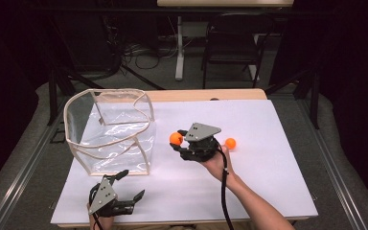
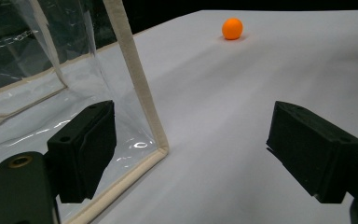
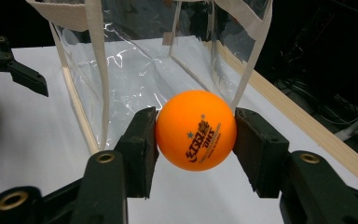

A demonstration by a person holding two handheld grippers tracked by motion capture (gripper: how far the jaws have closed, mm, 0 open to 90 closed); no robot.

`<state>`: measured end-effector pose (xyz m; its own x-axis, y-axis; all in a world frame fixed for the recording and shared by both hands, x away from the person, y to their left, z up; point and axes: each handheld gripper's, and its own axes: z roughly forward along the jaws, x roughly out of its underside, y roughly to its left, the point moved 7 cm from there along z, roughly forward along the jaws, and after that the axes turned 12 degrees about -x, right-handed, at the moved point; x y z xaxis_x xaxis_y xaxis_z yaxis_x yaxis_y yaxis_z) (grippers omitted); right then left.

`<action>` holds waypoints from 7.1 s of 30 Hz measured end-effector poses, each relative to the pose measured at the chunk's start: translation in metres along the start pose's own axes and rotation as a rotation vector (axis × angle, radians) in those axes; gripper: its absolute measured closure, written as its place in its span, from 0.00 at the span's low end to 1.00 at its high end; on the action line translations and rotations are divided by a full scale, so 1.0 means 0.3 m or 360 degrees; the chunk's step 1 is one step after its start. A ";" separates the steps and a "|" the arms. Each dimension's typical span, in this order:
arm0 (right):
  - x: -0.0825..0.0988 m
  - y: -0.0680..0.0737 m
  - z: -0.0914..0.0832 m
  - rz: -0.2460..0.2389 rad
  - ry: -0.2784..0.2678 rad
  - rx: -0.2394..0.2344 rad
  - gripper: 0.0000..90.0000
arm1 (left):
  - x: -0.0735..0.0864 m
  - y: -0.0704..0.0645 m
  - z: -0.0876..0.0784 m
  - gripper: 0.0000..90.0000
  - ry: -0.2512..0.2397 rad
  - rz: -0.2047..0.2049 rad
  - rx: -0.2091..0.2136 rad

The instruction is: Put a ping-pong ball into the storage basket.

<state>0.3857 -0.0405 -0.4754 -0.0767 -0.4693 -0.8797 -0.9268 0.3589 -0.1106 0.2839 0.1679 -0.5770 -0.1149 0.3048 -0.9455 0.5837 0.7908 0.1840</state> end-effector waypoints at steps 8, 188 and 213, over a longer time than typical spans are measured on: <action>-0.019 -0.014 -0.003 0.0006 -0.0005 -0.0005 0.56 | 0.000 0.000 0.000 0.17 0.0000 -0.0002 0.0000; -0.408 -0.073 0.092 -0.0181 0.0084 -0.0034 0.56 | -0.002 0.000 -0.004 0.17 -0.0018 0.0004 0.0001; -0.459 -0.039 0.166 -0.0226 0.0167 -0.0092 0.56 | -0.003 0.000 -0.004 0.17 -0.0024 0.0004 0.0004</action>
<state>0.4255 0.0600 -0.3759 0.0214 -0.5947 -0.8037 -0.9504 0.2373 -0.2009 0.2830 0.1681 -0.5757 -0.1013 0.2991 -0.9488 0.5859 0.7888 0.1861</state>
